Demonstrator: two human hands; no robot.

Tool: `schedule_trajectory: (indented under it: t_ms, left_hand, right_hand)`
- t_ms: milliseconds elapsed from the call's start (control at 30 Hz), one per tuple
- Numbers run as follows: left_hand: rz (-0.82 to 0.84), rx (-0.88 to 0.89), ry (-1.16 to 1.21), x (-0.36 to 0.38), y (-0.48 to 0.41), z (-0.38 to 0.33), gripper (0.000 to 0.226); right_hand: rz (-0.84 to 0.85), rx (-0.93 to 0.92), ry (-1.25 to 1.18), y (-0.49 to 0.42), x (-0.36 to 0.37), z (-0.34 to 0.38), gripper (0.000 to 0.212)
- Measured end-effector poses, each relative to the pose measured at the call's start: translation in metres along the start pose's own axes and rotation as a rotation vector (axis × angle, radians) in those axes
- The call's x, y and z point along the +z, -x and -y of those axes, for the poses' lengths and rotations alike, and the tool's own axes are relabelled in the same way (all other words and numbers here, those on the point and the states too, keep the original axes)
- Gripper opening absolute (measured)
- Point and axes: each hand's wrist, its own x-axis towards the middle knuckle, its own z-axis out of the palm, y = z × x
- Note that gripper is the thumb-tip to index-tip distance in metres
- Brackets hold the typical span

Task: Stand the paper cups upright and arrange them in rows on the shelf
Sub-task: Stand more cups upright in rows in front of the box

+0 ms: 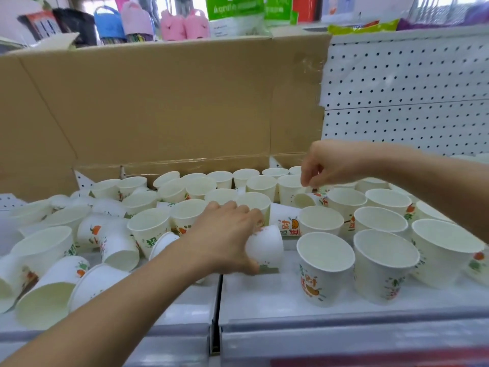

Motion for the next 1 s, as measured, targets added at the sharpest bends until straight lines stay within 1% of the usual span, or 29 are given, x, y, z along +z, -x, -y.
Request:
schedule_trajectory:
  t_ms: [133,233,300,367,433,533,600,633,667,700,733,767,833,867,900,933,1000]
  left_hand:
    - [0.012,0.030,0.015,0.006,-0.009,-0.017,0.080]
    - [-0.001,0.012,0.076,0.010,-0.013,-0.023,0.074]
    - [-0.029,-0.043,0.225,0.010,-0.011,-0.021,0.067]
    - [-0.051,-0.112,0.446,0.008,-0.007,-0.017,0.062]
    - [-0.070,-0.157,0.622,0.007,-0.005,-0.016,0.062]
    - [-0.026,-0.183,0.722,0.011,0.000,-0.017,0.066]
    - [0.033,-0.164,0.666,0.012,0.006,-0.015,0.073]
    - [0.076,-0.144,0.603,0.008,0.010,-0.012,0.080]
    - [0.107,-0.129,0.544,0.000,0.013,-0.007,0.086]
    - [0.114,-0.136,0.514,-0.010,0.014,0.000,0.088]
    - [0.095,-0.157,0.521,-0.023,0.013,0.005,0.082]
    - [0.041,-0.173,0.543,-0.035,0.008,0.011,0.071]
    - [-0.126,-0.166,0.566,-0.049,-0.012,0.013,0.045]
    - [-0.177,-0.157,0.537,-0.049,-0.025,0.010,0.032]
    - [-0.189,-0.150,0.461,-0.046,-0.039,0.005,0.023]
    - [-0.177,-0.142,0.361,-0.040,-0.051,0.000,0.020]
    - [-0.126,-0.126,0.188,-0.023,-0.070,-0.005,0.022]
  right_hand:
    - [0.081,-0.014,0.046,-0.007,0.007,-0.014,0.023]
    - [0.090,-0.036,0.145,-0.013,0.015,-0.016,0.015]
    - [0.080,-0.039,0.211,-0.019,0.020,-0.021,0.013]
    - [0.040,-0.044,0.212,-0.024,0.024,-0.028,0.013]
    - [-0.009,-0.049,0.193,-0.028,0.025,-0.034,0.015]
    - [-0.016,-0.035,0.213,-0.033,0.025,-0.037,0.027]
    - [-0.005,-0.016,0.246,-0.035,0.025,-0.036,0.040]
    - [-0.010,-0.007,0.262,-0.036,0.026,-0.035,0.046]
    - [-0.020,0.003,0.279,-0.037,0.026,-0.034,0.050]
    - [-0.031,0.013,0.297,-0.038,0.027,-0.034,0.053]
    - [-0.038,0.022,0.312,-0.039,0.028,-0.034,0.055]
    - [-0.038,0.028,0.324,-0.039,0.029,-0.034,0.055]
    - [-0.016,0.031,0.358,-0.040,0.031,-0.033,0.048]
    - [-0.001,0.027,0.380,-0.041,0.032,-0.032,0.043]
    - [0.008,0.022,0.403,-0.041,0.033,-0.031,0.038]
    - [0.010,0.013,0.425,-0.042,0.033,-0.031,0.035]
    - [-0.014,-0.010,0.477,-0.042,0.031,-0.030,0.029]
